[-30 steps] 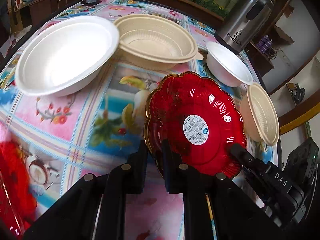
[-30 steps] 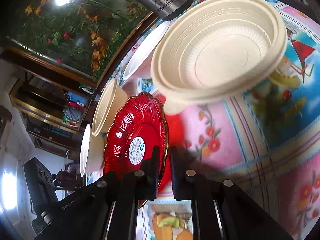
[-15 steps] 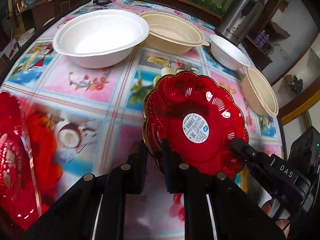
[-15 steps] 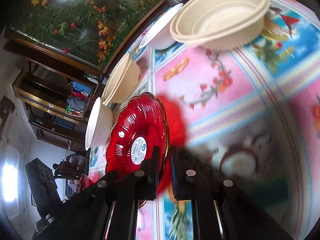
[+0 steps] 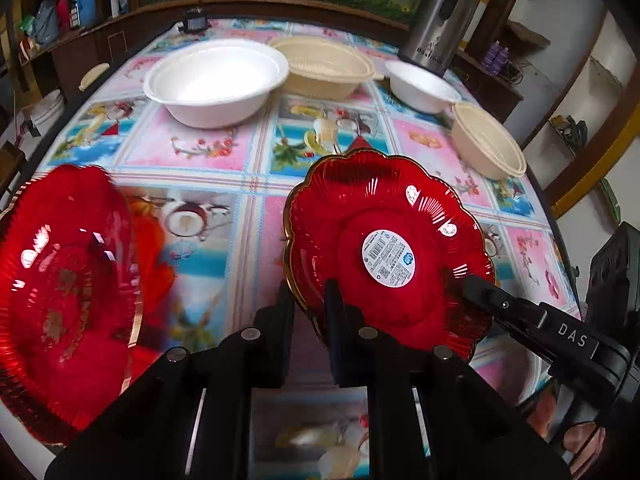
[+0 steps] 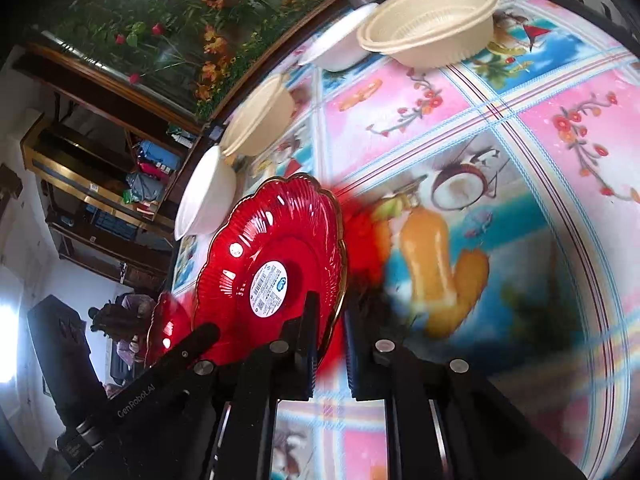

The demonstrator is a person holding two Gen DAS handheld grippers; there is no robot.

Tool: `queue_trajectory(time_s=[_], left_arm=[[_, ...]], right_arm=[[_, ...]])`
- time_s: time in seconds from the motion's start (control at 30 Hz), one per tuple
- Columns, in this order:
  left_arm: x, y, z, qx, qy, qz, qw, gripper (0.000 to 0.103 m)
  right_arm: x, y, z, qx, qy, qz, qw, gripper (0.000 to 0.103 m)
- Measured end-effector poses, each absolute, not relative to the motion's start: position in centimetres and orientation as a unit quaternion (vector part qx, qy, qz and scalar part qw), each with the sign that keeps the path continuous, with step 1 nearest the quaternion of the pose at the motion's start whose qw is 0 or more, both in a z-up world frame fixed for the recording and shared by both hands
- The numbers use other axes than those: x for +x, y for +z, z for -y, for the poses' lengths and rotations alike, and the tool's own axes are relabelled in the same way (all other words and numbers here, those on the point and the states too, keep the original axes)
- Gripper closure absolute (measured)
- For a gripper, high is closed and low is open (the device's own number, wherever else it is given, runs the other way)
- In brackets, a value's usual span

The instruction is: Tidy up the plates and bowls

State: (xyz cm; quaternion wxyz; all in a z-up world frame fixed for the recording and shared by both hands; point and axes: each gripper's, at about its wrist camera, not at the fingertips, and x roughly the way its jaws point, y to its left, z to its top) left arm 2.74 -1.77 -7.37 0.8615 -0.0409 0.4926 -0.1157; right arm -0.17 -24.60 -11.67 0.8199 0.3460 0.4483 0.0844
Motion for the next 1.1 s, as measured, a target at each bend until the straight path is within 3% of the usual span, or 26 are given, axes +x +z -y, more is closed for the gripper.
queue_trajectory(time_s=[0.37,0.7,1.1], left_arm=[[-0.3,-2.9,-7.0,-0.077,-0.049,-0.422,0.902,0.091],[-1.6,-5.3,-16.4,-0.127,0.044,-0.436,0.890,0.090],[-2.9,-6.9,-21.4,-0.150,0.097,-0.445,0.878,0.090]], right_arm=[[0.1,-6.5,16.3,0.289,0.162,-0.418,0.846,0.089],[1.2,-6.7,4.8,0.192,0.225,-0.456,0.840,0.087],[1.0,-8.0,-3.3,0.090,0.250,-0.480,0.836,0.088]])
